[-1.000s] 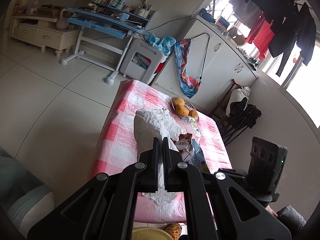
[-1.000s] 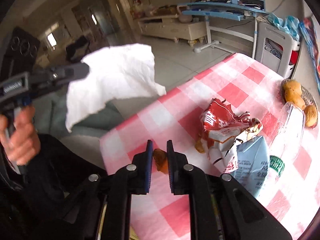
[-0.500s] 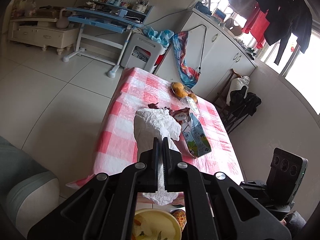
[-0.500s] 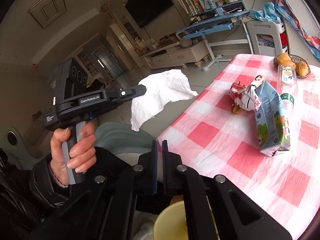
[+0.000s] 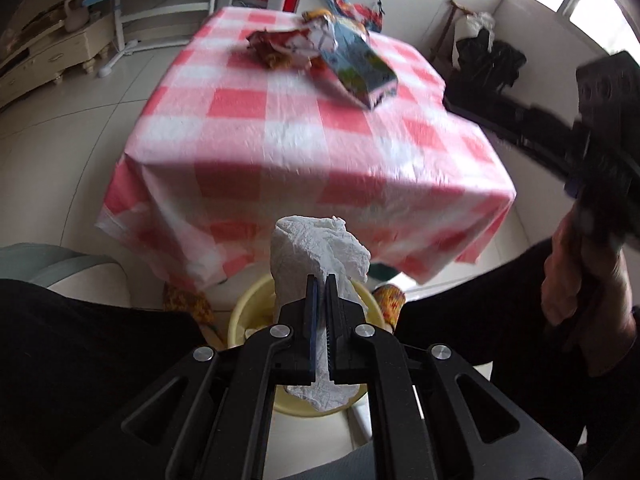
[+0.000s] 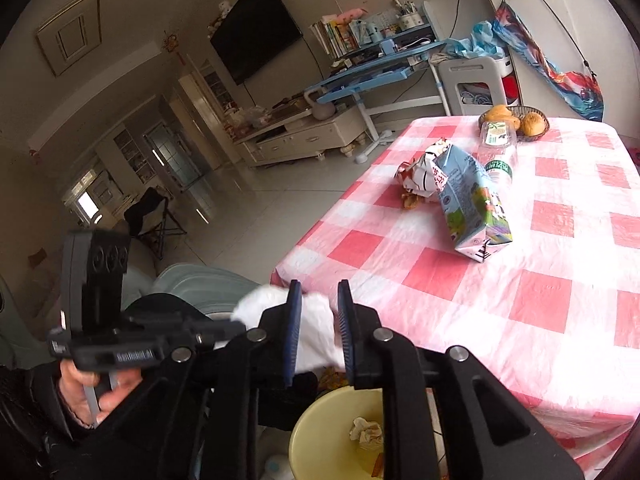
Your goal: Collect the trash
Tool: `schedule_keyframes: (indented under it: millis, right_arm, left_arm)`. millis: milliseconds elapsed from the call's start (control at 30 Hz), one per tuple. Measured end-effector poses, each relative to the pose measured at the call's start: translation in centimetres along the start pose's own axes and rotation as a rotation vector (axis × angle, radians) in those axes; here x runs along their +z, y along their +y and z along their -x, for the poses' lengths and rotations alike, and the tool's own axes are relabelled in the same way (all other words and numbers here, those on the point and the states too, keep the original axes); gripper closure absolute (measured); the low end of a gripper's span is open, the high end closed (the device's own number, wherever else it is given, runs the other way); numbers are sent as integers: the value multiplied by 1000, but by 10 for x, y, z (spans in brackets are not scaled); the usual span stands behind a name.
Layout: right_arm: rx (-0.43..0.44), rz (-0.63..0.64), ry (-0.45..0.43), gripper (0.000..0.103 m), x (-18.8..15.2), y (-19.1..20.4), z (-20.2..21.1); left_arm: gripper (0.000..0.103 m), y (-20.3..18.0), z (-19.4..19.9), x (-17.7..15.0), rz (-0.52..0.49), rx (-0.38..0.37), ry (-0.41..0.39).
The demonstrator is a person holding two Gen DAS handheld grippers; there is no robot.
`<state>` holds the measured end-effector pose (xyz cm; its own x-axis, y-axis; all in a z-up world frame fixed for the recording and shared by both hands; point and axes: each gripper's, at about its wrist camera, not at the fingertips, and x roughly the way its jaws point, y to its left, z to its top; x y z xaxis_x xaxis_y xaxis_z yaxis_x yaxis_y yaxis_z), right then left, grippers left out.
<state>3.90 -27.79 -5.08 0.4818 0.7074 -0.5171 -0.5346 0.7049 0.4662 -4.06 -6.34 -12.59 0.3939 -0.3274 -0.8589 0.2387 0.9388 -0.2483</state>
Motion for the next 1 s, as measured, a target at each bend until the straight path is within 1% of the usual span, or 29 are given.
schedule_keyframes:
  millis: [33,67,100,133,167,200,233,267,300,367,433,567,667,833,1000]
  right_arm:
    - [-7,2,-4,77,0,0,0]
    - [-13,0,-6,75,-2,-1,1]
    - [-20,-5,-7,71,-3,-2,0]
    - [-30,-11,-7,68,-4,-3,0]
    - [-41,-19,-5,67,-6,-4,0]
    - [-51,-28,-6,61,-7,-6,0]
    - [-64,-39,-11,51,-8,-7,1]
    - [-77,-47,-17,47,-10,-8,1]
    - [-88,-55,-23,41,-12,-9,2]
    - [-108,-70,-30,37,-15,-10,2]
    - [-134,-77,-29,31,-18,-10,0]
    - [-183,-52,3,28,-21,-10,-9]
    - [-204,-38,7,27,-23,-10,-12]
    - [-247,-37,-5,25,-25,-12,-9]
    - [-280,-31,-16,23,-25,-11,-7]
  left_arm:
    - [100,-4,-4,-2,-23,19,12]
    - [95,-7,-6,-4,-46,42,15]
    - [86,-6,-7,-3,-61,58,13]
    - [79,-7,-6,-4,-67,69,3]
    - [63,-7,-3,-3,-68,77,-16]
    - [50,-6,1,-2,-64,86,-44]
    - [46,-5,6,0,-59,91,-73]
    - [42,-3,9,3,-53,92,-93]
    - [40,-2,10,6,-44,89,-103]
    - [37,1,11,10,-25,93,-125]
    - [33,2,13,12,-14,112,-152]
    - [27,2,20,18,8,128,-225]
    - [26,7,25,21,36,128,-257]
    - [25,14,28,24,87,118,-281]
    - [23,14,27,26,87,123,-292]
